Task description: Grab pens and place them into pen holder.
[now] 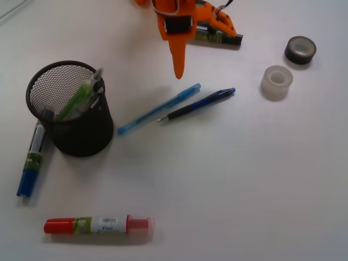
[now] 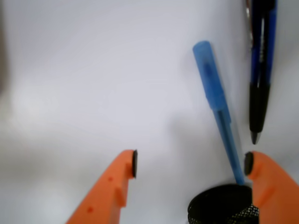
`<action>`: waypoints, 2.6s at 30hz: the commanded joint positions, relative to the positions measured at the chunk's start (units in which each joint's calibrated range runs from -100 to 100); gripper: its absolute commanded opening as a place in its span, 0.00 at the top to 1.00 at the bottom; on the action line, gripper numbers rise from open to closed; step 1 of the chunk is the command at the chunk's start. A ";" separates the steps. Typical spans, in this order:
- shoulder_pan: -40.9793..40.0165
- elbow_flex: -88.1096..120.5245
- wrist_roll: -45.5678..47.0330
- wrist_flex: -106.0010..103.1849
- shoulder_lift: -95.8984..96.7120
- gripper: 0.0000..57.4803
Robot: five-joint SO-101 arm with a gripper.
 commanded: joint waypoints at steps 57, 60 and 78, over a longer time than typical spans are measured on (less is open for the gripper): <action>-1.40 -45.44 -25.45 -14.22 -3.64 0.99; 1.14 -35.93 -27.59 -26.38 -9.08 0.99; 18.49 34.99 -39.27 -98.30 -30.58 0.99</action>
